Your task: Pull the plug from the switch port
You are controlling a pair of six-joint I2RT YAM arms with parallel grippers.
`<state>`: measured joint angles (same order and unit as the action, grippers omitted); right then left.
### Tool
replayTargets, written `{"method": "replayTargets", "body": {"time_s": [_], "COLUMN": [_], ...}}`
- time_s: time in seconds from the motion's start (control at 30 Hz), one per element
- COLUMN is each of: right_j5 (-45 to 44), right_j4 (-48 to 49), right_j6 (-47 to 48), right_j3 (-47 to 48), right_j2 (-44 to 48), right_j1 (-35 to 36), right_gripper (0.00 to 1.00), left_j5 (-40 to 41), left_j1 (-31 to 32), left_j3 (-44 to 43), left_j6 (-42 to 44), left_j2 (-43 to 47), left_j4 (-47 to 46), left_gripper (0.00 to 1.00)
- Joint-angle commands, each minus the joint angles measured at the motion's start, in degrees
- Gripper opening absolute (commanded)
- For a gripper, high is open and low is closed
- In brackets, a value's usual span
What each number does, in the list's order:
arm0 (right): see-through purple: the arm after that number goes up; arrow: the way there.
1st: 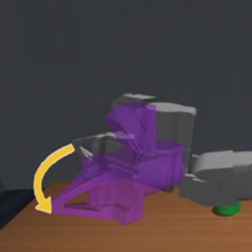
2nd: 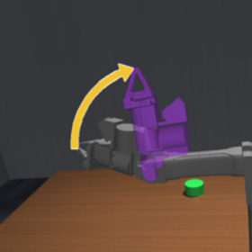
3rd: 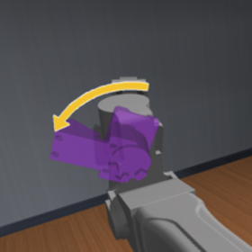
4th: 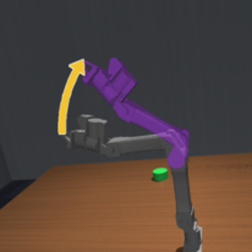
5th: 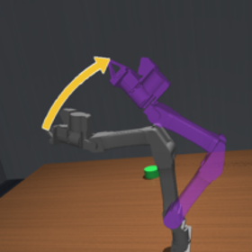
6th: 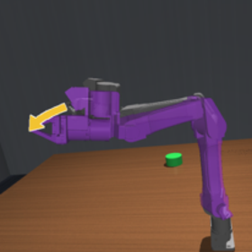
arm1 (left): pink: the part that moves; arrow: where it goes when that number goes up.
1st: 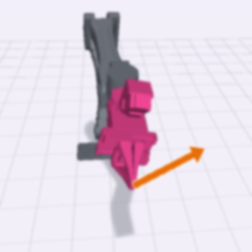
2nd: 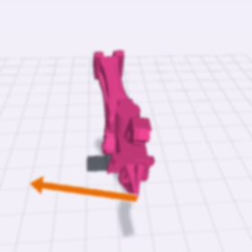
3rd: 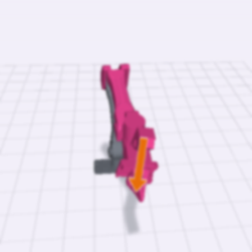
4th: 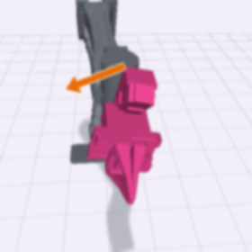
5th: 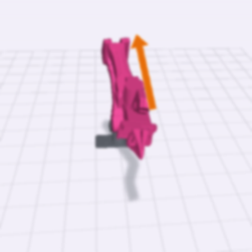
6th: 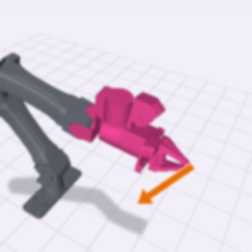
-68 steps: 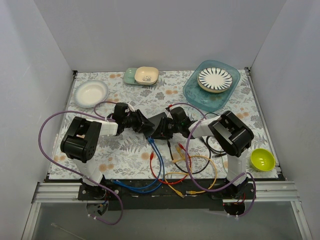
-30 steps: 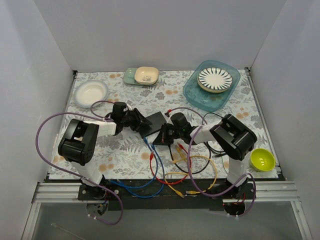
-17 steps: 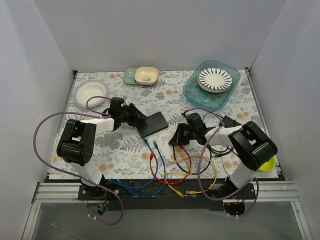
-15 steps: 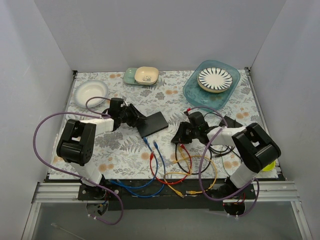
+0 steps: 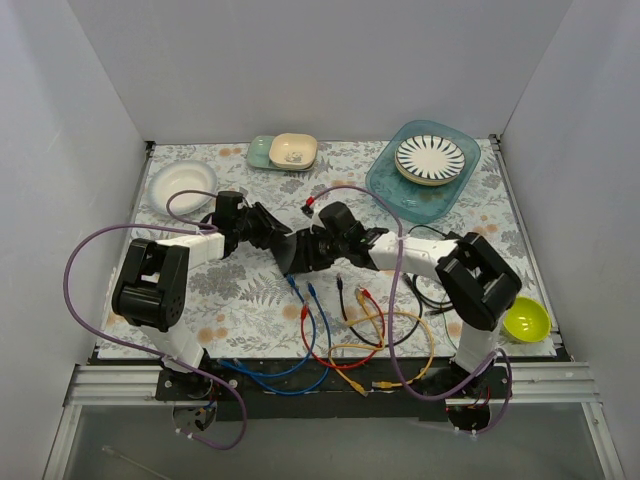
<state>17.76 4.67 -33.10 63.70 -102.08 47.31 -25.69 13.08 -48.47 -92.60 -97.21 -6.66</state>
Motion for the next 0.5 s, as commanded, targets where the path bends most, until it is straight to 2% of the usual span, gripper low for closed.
{"method": "replayTargets", "body": {"time_s": [0.0, 0.27, 0.47], "right_j5": [2.8, 3.9, 4.5], "right_j4": [-0.9, 1.9, 6.1], "right_j6": [0.3, -2.2, -6.3], "right_j3": [-0.2, 0.2, -0.2], "right_j2": [-5.1, -9.6, -12.4], "right_j1": [0.8, 0.3, 0.0], "right_gripper": [0.48, 0.49, 0.49], "left_j5": [1.0, -5.9, -6.1], "left_j1": [-1.1, -1.3, -1.3], "left_j3": [-0.7, 0.9, 2.4], "left_j6": [0.0, -0.6, 0.1], "left_j2": [1.8, -1.0, -1.7], "left_j4": [2.3, -0.8, -1.1], "left_gripper": [0.33, 0.33, 0.33]}}
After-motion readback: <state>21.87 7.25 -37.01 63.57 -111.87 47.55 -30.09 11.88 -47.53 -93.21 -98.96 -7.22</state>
